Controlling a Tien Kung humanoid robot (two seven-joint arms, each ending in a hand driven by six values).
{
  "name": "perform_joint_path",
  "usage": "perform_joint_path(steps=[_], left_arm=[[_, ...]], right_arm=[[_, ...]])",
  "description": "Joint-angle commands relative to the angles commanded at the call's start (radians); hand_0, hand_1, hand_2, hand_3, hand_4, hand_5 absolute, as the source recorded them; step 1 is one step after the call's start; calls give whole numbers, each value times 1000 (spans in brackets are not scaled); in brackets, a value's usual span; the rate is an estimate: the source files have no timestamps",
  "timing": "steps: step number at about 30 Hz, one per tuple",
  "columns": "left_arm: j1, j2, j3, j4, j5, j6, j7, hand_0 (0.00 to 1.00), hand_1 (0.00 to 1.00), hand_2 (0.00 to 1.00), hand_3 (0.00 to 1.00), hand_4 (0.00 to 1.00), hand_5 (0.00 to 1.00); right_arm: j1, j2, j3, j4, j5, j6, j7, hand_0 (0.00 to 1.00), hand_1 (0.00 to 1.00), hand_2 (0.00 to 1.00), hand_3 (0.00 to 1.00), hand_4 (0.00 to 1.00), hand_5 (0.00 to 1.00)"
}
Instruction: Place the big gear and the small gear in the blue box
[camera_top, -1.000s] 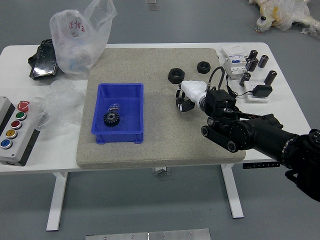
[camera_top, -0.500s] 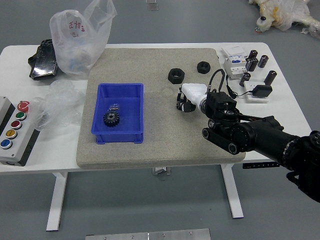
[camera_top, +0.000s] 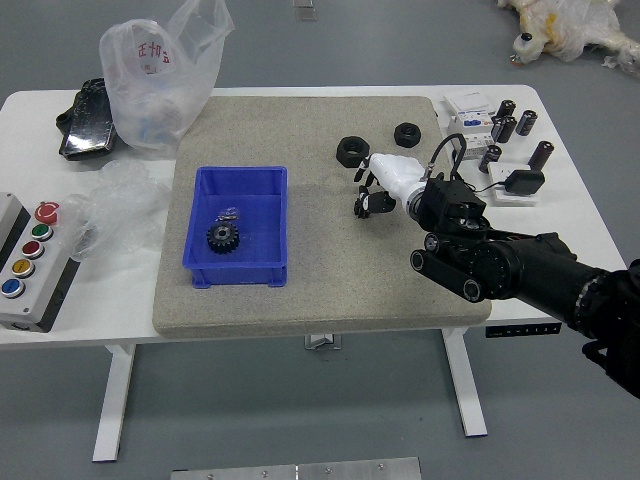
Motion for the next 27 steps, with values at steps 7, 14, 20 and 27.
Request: perform_joint_path(steps=[7,14,20,27], left_arm=[[-1,1,-2,0,4,-1,-1,712,532,538,671,695,487],[1,0,-4,0,8,-2,0,712,532,538,670,694,485],[-1,0,0,1,5,-1,-3,712,532,538,669,694,487],[0,0,0,1,4,0,-4,712,531,538,668,694,487]], right_arm=[[-3,11,-25,-7,9,19,-1,619,692,763,756,593,249],[-6,14,-45,-14,17,38,-10,631,709,774,818,822,423],[-10,18,-61,-33,23,61,-25,630,701,720,775,792,385],[-18,16,-30,-29,-15,87,-46,584,572,460,555,583,94]])
